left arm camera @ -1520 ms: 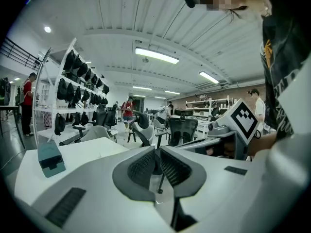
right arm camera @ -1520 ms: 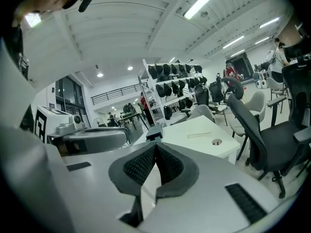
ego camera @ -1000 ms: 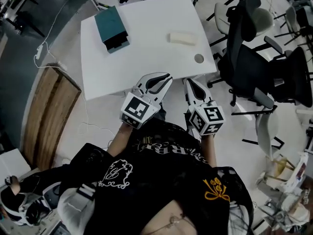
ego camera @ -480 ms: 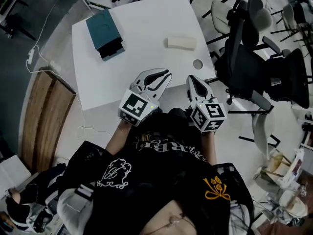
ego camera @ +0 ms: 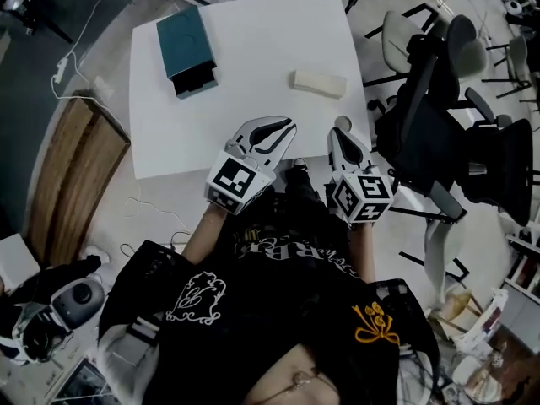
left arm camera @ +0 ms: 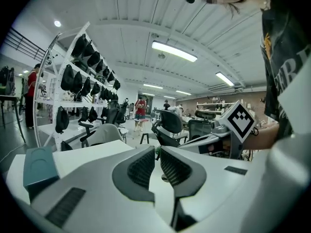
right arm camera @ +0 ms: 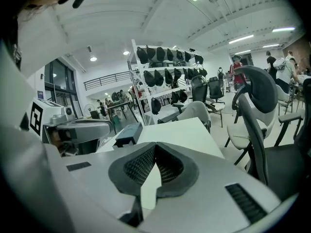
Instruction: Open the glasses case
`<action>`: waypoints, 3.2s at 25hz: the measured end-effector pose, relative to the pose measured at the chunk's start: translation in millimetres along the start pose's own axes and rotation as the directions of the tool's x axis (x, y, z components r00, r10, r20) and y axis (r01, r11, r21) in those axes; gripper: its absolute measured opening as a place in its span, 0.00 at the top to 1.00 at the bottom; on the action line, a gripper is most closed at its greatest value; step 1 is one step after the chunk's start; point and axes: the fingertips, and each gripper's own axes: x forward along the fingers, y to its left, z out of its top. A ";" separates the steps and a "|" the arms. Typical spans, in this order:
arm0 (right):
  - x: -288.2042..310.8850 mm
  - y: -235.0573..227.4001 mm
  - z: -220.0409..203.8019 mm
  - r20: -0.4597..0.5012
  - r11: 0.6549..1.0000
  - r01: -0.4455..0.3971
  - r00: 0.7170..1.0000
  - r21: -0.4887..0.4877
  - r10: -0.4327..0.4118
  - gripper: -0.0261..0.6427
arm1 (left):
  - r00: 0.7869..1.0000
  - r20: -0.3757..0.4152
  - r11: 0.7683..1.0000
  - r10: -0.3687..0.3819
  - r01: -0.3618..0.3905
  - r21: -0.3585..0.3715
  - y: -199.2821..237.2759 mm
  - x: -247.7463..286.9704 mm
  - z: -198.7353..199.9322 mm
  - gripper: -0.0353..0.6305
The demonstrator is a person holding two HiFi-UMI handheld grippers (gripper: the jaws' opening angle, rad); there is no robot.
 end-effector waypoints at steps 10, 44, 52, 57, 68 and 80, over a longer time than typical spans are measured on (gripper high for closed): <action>55.4 -72.2 5.3 -0.110 0.982 -0.084 0.992 -0.172 0.065 0.94 | 0.991 -0.003 0.991 0.131 -0.131 -0.033 5.0 40.9 12.0 0.88; 187.8 -129.7 -79.2 -0.467 0.473 -0.408 0.884 -0.781 -0.009 0.77 | 0.937 -0.087 0.935 0.338 -0.345 -0.085 25.3 60.8 -3.1 0.88; 188.4 -126.1 -52.6 -0.444 0.421 -0.406 0.896 -0.811 0.007 0.89 | 0.940 -0.101 0.937 0.327 -0.336 -0.092 29.0 65.9 -4.7 0.88; 205.9 -134.2 -30.7 -0.415 0.448 -0.367 0.910 -0.815 -0.009 0.91 | 0.941 -0.106 0.939 0.321 -0.331 -0.093 32.7 67.9 -7.9 0.88; 255.3 -162.0 -9.6 -0.397 0.545 -0.292 0.914 -0.786 -0.084 0.90 | 0.937 -0.134 0.937 0.324 -0.337 -0.090 38.4 58.1 -14.9 0.88; 242.2 -151.1 -8.3 -0.377 0.650 -0.241 0.923 -0.720 -0.075 0.81 | 0.940 -0.144 0.944 0.309 -0.321 -0.075 37.8 32.9 -21.5 0.88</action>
